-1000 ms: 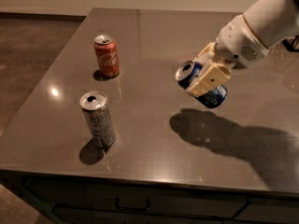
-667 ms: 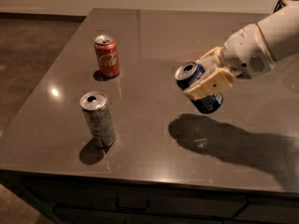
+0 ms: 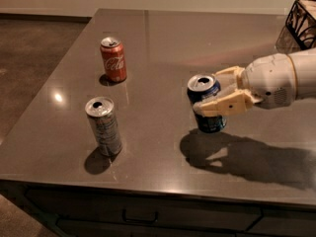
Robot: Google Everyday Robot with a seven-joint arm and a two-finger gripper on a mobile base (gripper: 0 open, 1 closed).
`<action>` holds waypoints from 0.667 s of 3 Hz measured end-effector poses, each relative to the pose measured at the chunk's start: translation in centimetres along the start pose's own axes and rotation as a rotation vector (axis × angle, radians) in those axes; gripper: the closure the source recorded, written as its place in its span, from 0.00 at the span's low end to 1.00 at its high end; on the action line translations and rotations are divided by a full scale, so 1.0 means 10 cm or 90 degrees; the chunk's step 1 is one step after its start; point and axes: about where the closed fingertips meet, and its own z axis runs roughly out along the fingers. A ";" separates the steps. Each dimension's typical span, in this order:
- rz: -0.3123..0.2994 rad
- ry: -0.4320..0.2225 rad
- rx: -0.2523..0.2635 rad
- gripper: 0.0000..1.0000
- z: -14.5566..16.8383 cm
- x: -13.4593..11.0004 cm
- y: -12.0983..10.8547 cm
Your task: Place pepsi can upright
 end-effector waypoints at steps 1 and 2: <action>-0.009 -0.075 -0.024 1.00 0.04 0.08 0.09; -0.004 -0.125 -0.040 1.00 0.08 0.16 0.15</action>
Offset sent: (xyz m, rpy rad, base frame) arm -0.0220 -0.0017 -0.0305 0.3040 -0.0153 0.0654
